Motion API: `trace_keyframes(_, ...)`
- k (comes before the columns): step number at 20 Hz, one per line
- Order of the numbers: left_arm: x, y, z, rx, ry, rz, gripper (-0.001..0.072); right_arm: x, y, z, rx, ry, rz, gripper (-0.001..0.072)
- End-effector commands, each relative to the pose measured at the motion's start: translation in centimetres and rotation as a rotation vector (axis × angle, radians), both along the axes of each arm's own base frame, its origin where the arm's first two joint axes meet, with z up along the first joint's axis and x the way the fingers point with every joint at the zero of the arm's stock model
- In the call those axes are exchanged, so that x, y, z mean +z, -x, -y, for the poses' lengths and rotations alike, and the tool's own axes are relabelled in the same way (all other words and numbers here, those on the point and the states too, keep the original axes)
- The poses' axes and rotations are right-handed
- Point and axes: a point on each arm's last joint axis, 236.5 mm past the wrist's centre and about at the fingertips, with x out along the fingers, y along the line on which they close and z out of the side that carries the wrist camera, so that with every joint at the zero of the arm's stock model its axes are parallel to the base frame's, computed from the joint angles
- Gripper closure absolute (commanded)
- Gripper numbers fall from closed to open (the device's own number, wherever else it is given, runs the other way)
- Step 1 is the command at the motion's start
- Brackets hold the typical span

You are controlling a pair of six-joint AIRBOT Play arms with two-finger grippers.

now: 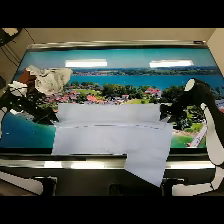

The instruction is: Fold the shirts.

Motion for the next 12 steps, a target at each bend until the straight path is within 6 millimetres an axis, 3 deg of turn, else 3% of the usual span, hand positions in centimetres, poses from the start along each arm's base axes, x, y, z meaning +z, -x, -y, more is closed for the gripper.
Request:
trace_keyframes(1, 1.3, 0.3, -1.0, 0.071, -0.016, -0.016, 0.0197, 2.2, 0.8, 2.0, -0.019, 0.042, 0.019, 0.0230)
trace_keyframes(4, 2.0, 2.4, -1.2, 0.073, -0.051, -0.026, 0.0198, 3.4, 3.9, 4.3, -0.091, 0.020, -0.046, 0.0240)
trace_keyframes(7, -0.9, 8.5, -0.3, 0.035, -0.078, -0.083, 0.0199, 2.8, 6.1, 5.5, -0.134, 0.017, -0.040, 0.0250)
trace_keyframes(9, -2.7, 12.4, 0.6, 0.037, -0.060, -0.119, 0.0210, 2.2, 7.0, 5.4, -0.143, 0.018, -0.040, 0.0266)
trace_keyframes(12, -3.0, 14.6, 0.7, 0.041, -0.045, -0.121, 0.0210, 1.9, 7.6, 5.0, -0.137, 0.001, -0.057, 0.0267)
